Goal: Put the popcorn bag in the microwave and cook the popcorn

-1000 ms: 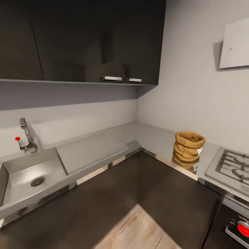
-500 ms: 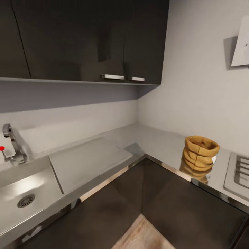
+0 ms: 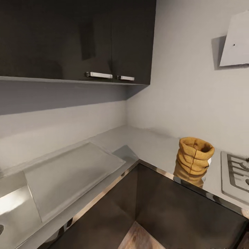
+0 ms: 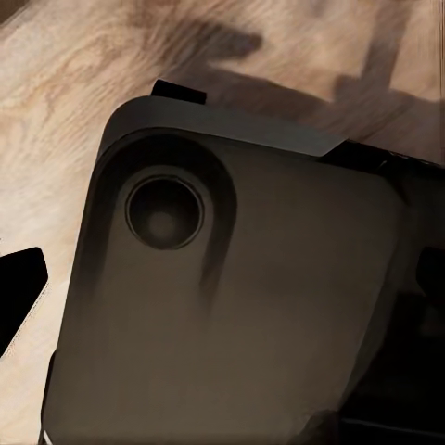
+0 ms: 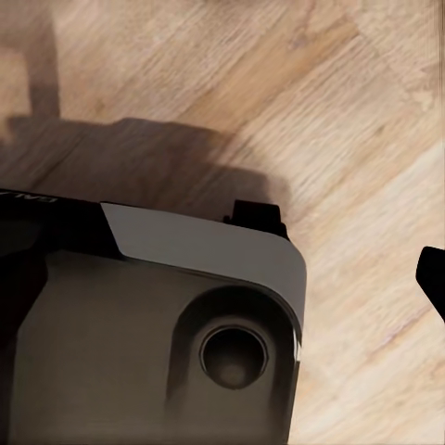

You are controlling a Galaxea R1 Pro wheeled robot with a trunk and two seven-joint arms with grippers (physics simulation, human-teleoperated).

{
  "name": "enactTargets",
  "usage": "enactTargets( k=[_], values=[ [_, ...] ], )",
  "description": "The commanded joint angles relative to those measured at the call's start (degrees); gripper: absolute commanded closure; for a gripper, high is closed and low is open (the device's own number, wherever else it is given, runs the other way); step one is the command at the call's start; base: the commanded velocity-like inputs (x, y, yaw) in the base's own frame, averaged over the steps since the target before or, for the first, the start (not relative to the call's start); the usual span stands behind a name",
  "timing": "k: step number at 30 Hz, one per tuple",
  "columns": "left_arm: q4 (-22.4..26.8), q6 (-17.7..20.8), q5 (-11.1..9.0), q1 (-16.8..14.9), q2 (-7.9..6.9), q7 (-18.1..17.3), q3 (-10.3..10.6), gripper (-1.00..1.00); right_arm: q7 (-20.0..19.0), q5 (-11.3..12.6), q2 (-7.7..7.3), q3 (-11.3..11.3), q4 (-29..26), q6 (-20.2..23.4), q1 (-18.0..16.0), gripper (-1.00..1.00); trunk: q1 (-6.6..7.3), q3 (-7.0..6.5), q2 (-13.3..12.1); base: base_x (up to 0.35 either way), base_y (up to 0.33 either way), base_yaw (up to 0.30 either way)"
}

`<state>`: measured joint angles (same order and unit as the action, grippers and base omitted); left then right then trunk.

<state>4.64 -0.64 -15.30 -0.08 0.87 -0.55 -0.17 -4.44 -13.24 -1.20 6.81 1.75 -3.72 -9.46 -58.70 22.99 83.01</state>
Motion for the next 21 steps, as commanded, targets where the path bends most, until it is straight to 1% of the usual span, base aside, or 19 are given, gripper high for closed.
enactTargets(
  k=[1,21],
  values=[
    [0.02,-0.1,-0.34,-0.01,-0.01,-0.06,0.01,-1.0,-0.09,-0.48,-0.03,0.49,0.19,-0.33,-0.1,-1.0,-0.01,0.06,0.03,0.061,0.014,-0.263],
    [0.02,-0.33,-0.34,-0.01,-0.08,0.03,0.04,-1.0,-0.09,-0.21,-0.12,0.49,0.19,-0.23,-0.07,-1.0,-0.01,-0.38,0.03,0.003,0.001,-0.281]
  ],
)
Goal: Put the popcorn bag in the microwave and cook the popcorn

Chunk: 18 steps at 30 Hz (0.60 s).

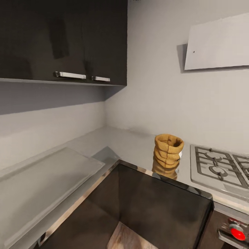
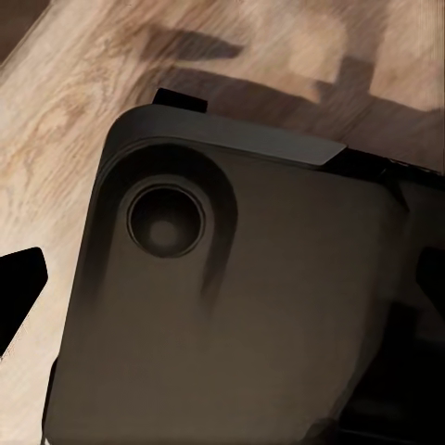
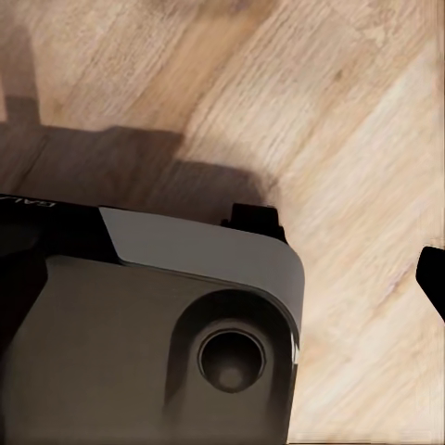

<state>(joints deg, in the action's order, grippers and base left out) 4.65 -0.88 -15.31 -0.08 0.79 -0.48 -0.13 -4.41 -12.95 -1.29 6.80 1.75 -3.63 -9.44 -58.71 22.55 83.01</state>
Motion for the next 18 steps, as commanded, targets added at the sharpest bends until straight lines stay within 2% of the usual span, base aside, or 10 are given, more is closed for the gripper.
enactTargets(
  k=[1,18],
  values=[
    [0.01,-0.09,-0.34,-0.01,0.0,-0.05,0.01,-1.0,-0.1,-0.5,-0.03,0.49,0.19,-0.33,-0.07,-1.0,0.0,0.03,0.03,0.0,0.0,-0.283],
    [0.01,-0.09,-0.42,-0.01,0.0,-0.05,0.0,-1.0,-0.15,-0.5,-0.09,0.49,0.19,-0.24,-0.1,-1.0,0.0,-0.42,0.03,0.0,0.0,-0.283]
  ],
)
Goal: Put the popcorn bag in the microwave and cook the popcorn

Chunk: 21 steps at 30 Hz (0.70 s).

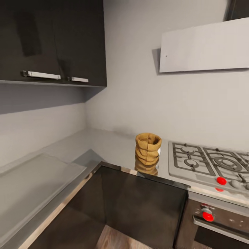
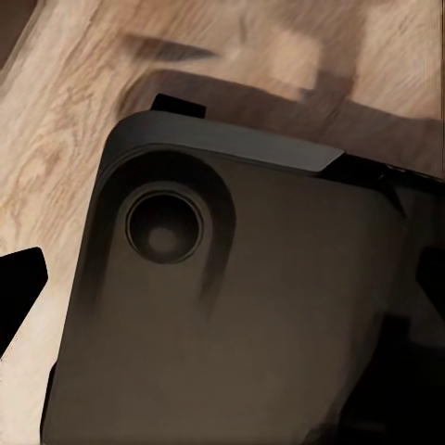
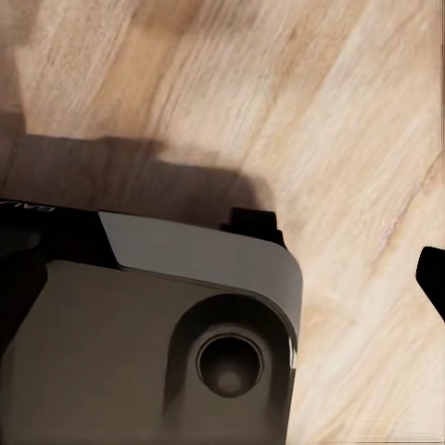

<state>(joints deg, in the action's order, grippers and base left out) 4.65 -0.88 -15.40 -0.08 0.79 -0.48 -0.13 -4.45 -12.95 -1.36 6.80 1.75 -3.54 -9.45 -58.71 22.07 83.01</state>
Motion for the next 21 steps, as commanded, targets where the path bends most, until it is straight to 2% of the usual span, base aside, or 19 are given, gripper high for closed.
enactTargets(
  k=[1,21],
  values=[
    [0.01,-0.09,-0.34,-0.01,0.0,-0.05,0.04,-1.0,-0.09,-0.5,-0.02,0.49,0.19,-0.33,-0.11,-1.0,0.0,0.03,0.03,0.0,0.0,-0.283],
    [0.01,-0.09,-0.39,-0.01,0.0,-0.05,-0.04,-1.0,-0.04,-0.49,-0.11,0.56,0.19,-0.4,-0.1,-1.0,0.0,-0.5,0.03,0.0,0.0,-0.283]
  ],
)
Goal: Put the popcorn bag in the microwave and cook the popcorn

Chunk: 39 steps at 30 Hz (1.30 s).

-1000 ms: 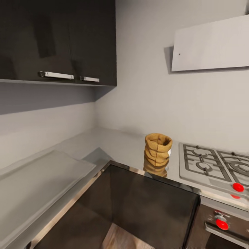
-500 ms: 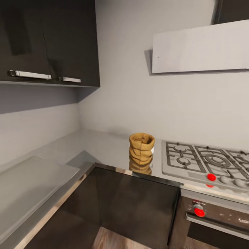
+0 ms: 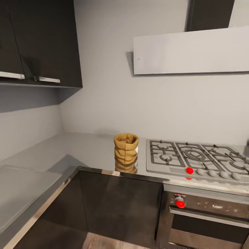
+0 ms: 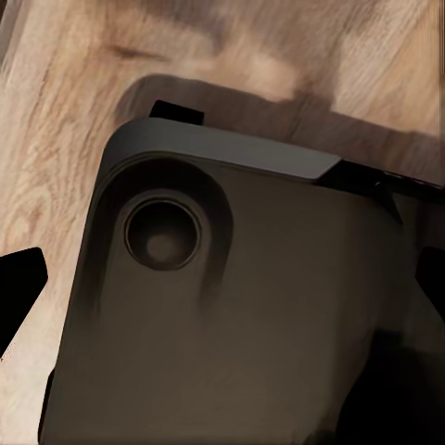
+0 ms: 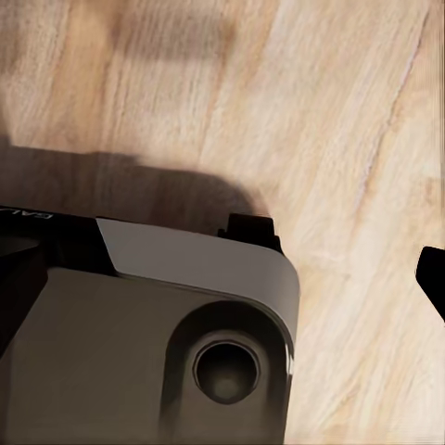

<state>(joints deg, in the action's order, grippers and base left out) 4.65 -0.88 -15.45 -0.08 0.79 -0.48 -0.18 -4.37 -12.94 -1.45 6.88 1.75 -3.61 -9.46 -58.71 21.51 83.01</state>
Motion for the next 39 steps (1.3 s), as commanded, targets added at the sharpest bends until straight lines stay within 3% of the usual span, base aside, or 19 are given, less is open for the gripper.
enactTargets(
  k=[1,15,39],
  values=[
    [0.01,-0.09,-0.31,-0.01,0.0,-0.05,0.0,-1.0,-0.12,-0.5,-0.02,0.5,0.19,-0.34,-0.1,-1.0,0.0,0.03,0.03,0.0,0.0,-0.283],
    [0.01,-0.09,-0.29,-0.01,0.08,-0.05,0.0,-1.0,-0.12,-0.5,-0.05,0.51,0.19,-0.31,-0.11,-1.0,0.0,-0.32,0.03,0.0,0.0,-0.271],
    [0.01,-0.09,-0.28,-0.01,0.09,-0.05,-0.08,-1.0,-0.12,-0.86,0.03,0.42,0.19,-0.35,-0.09,-1.0,0.0,-0.33,0.03,0.0,0.0,-0.008]
  ],
)
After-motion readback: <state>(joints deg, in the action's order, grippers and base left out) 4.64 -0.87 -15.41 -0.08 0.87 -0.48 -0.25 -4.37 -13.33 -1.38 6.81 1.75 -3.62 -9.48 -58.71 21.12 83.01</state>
